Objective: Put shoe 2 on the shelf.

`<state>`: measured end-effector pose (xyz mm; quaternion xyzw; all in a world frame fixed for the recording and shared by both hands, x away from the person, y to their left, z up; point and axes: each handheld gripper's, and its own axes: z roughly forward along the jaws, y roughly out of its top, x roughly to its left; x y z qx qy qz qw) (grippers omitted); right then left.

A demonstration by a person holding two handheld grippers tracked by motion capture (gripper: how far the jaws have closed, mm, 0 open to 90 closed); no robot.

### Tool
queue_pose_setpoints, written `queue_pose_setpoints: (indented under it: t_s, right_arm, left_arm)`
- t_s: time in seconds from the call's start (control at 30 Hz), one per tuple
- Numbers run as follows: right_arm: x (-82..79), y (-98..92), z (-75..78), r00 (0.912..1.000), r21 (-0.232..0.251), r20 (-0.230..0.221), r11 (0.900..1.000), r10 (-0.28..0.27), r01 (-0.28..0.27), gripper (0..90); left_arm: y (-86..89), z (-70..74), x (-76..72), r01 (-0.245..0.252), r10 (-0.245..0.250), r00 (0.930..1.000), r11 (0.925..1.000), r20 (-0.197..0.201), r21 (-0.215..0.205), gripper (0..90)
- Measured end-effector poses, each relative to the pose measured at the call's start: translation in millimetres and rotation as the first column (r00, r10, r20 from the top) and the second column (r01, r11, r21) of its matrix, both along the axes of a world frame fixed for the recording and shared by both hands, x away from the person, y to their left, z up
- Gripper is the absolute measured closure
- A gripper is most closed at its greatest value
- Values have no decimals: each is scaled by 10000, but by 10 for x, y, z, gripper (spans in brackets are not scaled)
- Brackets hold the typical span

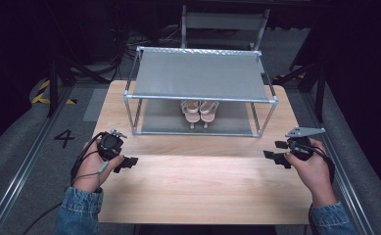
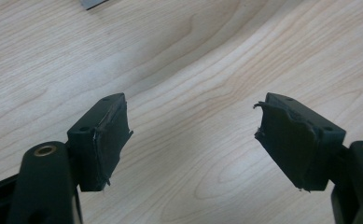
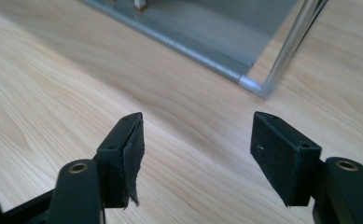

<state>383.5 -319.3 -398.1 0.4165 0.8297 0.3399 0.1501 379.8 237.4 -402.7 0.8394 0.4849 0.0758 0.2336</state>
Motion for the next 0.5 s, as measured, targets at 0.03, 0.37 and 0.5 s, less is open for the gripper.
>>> queue_pose_setpoints:
  t_s: [0.03, 0.37, 0.5]
  right_arm:
    - [0, -18, -15, 10000, -23, 32, 10000, -72, 72, 352]
    - [84, -239, -255, 9947, -580, -654, 9955, -788, 751, 317]
    - [100, -258, -272, 9923, -343, -440, 9928, -1161, 1147, 286]
  left_arm:
    - [9, -7, 2, -33, 33, 10000, 10000, 50, -14, 234]
    - [61, -107, 21, -506, 508, 9985, 9987, 217, -107, 233]
    - [69, -120, 10, -584, 591, 9979, 9980, 271, -256, 213]
